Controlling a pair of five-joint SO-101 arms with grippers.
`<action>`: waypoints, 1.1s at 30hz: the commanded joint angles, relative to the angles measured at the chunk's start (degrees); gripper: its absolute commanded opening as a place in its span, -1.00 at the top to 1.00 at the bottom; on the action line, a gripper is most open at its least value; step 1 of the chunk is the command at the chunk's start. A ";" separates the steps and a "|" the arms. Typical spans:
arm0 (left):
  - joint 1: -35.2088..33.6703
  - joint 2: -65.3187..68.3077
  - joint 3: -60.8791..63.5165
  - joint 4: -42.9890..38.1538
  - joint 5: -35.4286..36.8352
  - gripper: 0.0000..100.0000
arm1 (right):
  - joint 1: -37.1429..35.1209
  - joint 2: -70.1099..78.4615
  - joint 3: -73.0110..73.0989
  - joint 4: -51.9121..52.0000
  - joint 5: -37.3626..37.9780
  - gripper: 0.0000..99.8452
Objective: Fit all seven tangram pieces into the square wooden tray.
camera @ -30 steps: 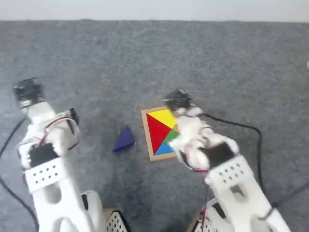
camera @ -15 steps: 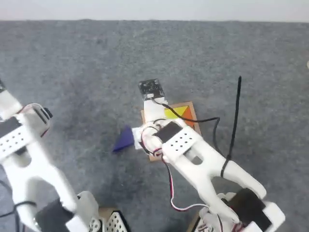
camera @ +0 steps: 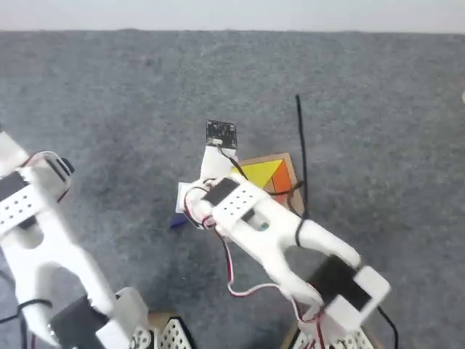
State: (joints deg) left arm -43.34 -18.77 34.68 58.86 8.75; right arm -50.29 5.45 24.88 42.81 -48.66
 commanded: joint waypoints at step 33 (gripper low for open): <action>-0.26 -0.62 -2.42 -0.79 0.44 0.52 | -2.77 18.51 -22.33 9.36 5.71 0.55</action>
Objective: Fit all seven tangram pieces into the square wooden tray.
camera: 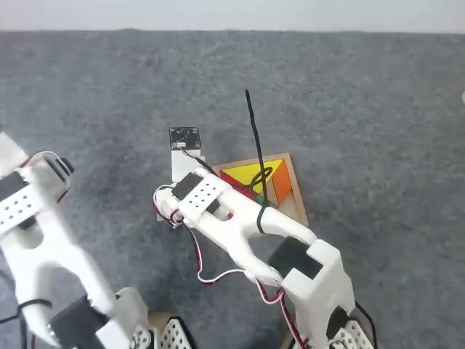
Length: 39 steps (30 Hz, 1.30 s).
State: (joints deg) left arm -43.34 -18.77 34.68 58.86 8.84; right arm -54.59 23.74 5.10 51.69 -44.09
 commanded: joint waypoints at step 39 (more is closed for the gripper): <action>4.22 -0.35 0.84 -1.05 0.09 0.52 | 27.03 -30.11 -12.48 43.21 19.34 0.99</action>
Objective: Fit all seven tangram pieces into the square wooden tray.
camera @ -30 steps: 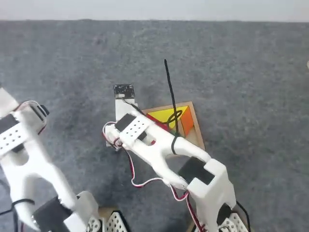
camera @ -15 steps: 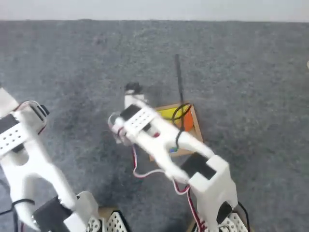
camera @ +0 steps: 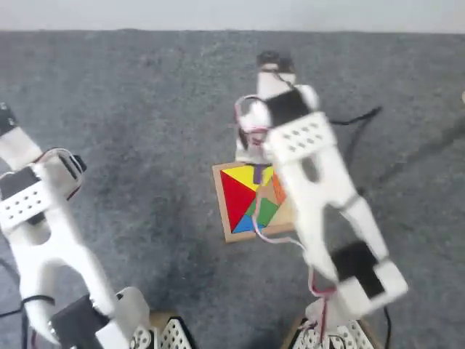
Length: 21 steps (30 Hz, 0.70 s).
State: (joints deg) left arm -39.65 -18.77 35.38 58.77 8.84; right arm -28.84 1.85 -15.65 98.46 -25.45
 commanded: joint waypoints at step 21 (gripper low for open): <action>1.58 -0.26 2.95 -2.37 0.00 0.52 | 5.58 -14.46 51.78 -45.85 -18.20 0.99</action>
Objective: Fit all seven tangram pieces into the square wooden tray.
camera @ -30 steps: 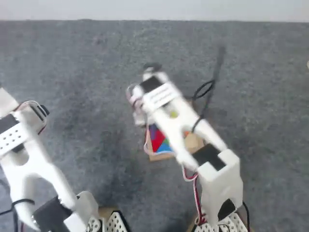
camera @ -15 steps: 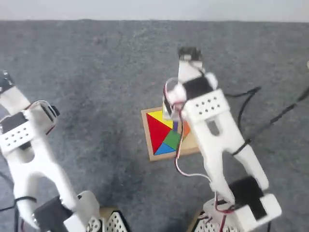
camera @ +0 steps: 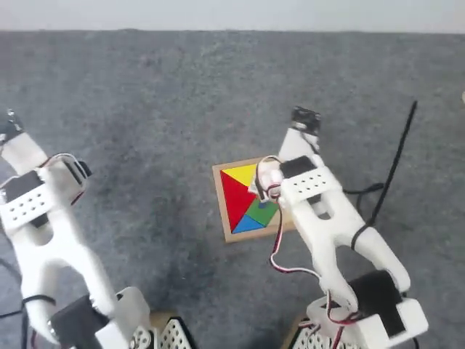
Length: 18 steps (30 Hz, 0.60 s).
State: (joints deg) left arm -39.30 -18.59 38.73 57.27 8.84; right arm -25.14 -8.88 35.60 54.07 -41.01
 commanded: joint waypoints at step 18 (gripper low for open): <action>2.29 -0.44 0.48 -1.14 -0.09 0.52 | 2.15 -4.09 7.38 -5.85 -4.48 0.73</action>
State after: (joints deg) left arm -37.36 -18.59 39.52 57.27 8.84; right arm -23.47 -9.58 43.34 47.82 -46.11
